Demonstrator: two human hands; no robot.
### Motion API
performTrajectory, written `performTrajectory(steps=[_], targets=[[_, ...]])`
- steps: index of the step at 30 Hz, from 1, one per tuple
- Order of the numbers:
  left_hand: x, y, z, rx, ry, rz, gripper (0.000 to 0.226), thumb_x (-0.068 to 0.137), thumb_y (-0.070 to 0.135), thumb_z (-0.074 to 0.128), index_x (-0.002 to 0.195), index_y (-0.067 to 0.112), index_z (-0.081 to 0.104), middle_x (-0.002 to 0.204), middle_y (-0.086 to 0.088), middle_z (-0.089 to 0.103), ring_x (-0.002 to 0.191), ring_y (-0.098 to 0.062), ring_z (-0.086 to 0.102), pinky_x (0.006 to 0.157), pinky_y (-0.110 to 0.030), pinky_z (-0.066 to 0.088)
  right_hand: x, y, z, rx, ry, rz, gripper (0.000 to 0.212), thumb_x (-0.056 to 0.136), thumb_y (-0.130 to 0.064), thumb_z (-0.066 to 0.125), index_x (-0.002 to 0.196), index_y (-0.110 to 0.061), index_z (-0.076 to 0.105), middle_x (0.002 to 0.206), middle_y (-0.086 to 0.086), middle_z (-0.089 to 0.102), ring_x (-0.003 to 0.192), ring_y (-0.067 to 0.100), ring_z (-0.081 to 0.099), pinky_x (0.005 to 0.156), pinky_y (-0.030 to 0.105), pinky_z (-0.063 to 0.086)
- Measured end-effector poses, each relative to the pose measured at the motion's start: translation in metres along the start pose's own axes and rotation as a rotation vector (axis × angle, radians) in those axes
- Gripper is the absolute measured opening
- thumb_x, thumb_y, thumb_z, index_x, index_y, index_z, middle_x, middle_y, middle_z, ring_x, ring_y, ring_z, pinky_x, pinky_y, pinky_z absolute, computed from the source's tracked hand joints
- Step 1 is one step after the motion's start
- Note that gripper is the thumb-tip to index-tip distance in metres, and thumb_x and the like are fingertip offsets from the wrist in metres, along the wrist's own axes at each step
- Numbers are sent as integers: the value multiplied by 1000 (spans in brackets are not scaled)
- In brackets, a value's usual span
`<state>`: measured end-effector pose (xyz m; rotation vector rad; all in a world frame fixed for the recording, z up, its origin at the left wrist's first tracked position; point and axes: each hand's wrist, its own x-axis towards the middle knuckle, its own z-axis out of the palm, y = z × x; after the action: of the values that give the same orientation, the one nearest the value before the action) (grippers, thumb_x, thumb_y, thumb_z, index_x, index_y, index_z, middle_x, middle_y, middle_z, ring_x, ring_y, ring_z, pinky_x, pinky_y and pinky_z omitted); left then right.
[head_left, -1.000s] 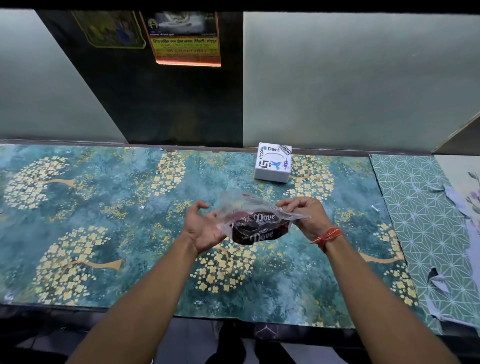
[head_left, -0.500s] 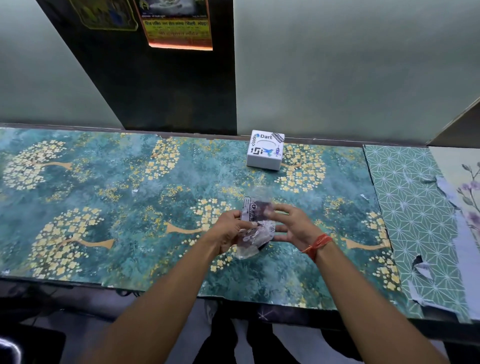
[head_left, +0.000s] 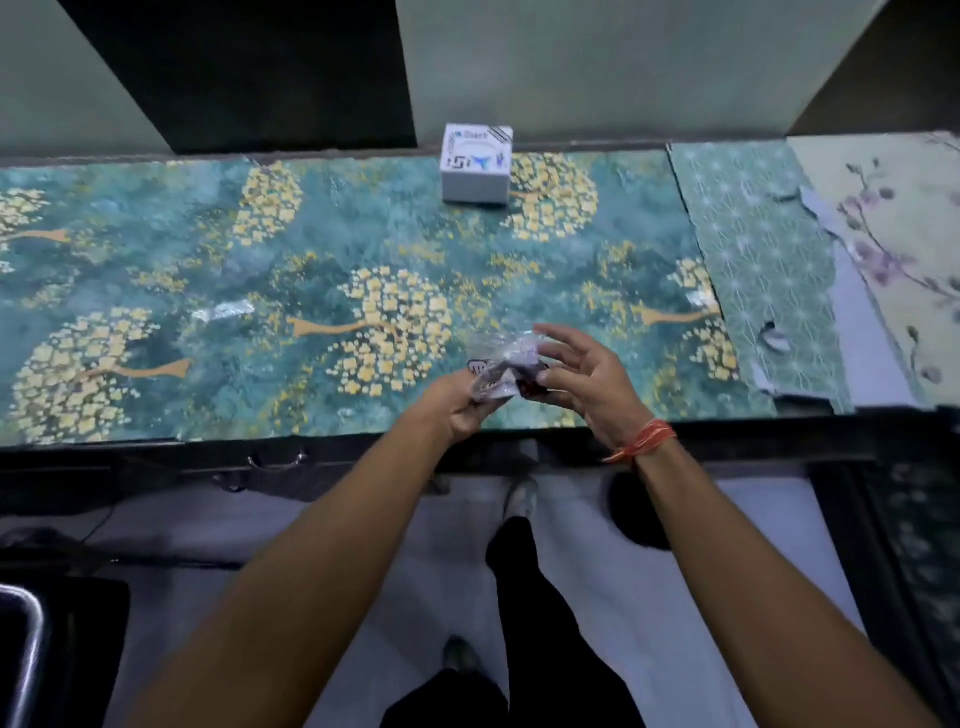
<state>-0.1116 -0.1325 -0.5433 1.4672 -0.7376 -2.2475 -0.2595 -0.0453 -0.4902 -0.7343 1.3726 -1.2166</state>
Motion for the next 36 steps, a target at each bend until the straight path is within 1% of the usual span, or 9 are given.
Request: performTrajectory(steps=[3, 5, 7, 12, 18, 26, 29, 33, 36], targets=[[-17, -36, 8, 34, -1, -61, 29, 99, -11, 33, 90, 2, 58, 68, -8, 71, 57, -8, 70, 55, -18, 57, -52, 17, -4, -493, 9, -163, 58, 72, -6, 81, 124, -22, 60, 117, -2, 64, 105, 5, 61, 93, 20, 50], [-30, -61, 20, 56, -45, -97, 26, 99, -10, 35, 110, -2, 57, 100, -17, 66, 91, -17, 68, 78, -24, 58, -79, 37, -3, -676, 143, -293, 46, 72, -8, 77, 115, -17, 68, 113, 4, 67, 102, 13, 63, 90, 22, 50], [-37, -85, 36, 65, -59, -117, 23, 97, -5, 45, 114, -2, 60, 116, -22, 64, 95, -22, 64, 74, -24, 59, -103, 53, -8, -671, 313, -369, 35, 73, 1, 67, 105, -10, 72, 103, 8, 69, 96, 16, 64, 87, 24, 52], [-52, -152, 82, 109, 80, 38, 5, 94, 14, 56, 90, 13, 59, 79, -4, 61, 68, -26, 65, 63, -35, 59, -146, 106, -54, -579, 794, -415, 33, 72, 13, 58, 99, -2, 72, 101, 12, 67, 98, 0, 59, 90, 17, 48], [24, -324, 133, 597, 37, 231, 30, 95, 11, 49, 122, 15, 58, 115, -5, 67, 109, -28, 63, 94, -42, 53, -179, 258, -147, -479, 1047, -290, 36, 76, 6, 70, 110, -6, 69, 115, 13, 58, 109, 6, 60, 84, 40, 59], [238, -475, 168, 924, -115, 410, 66, 88, 3, 47, 151, 14, 33, 155, -12, 40, 142, -26, 41, 115, -38, 37, -95, 462, -297, -596, 1059, -265, 42, 80, 7, 56, 122, 6, 57, 124, 19, 50, 120, 14, 47, 103, 21, 44], [296, -514, 167, 940, -106, 330, 72, 89, -4, 46, 154, 19, 26, 157, -11, 36, 141, -27, 40, 115, -40, 38, -44, 548, -344, -790, 846, -122, 55, 83, -4, 48, 137, -6, 49, 136, 20, 47, 130, 28, 42, 110, 40, 40], [331, -536, 168, 971, -114, 281, 78, 90, 2, 54, 156, 24, 19, 160, -11, 31, 143, -30, 38, 112, -45, 42, -8, 620, -370, -1088, 488, 225, 75, 87, -56, 35, 153, -23, 18, 161, 17, 16, 147, 42, 15, 117, 60, 22], [314, -520, 169, 918, -63, 323, 74, 88, 0, 53, 154, 18, 25, 155, -12, 41, 141, -28, 41, 114, -43, 40, -22, 592, -361, -903, 701, 74, 64, 94, -39, 47, 150, -17, 28, 161, 18, 19, 148, 36, 20, 118, 46, 21]])
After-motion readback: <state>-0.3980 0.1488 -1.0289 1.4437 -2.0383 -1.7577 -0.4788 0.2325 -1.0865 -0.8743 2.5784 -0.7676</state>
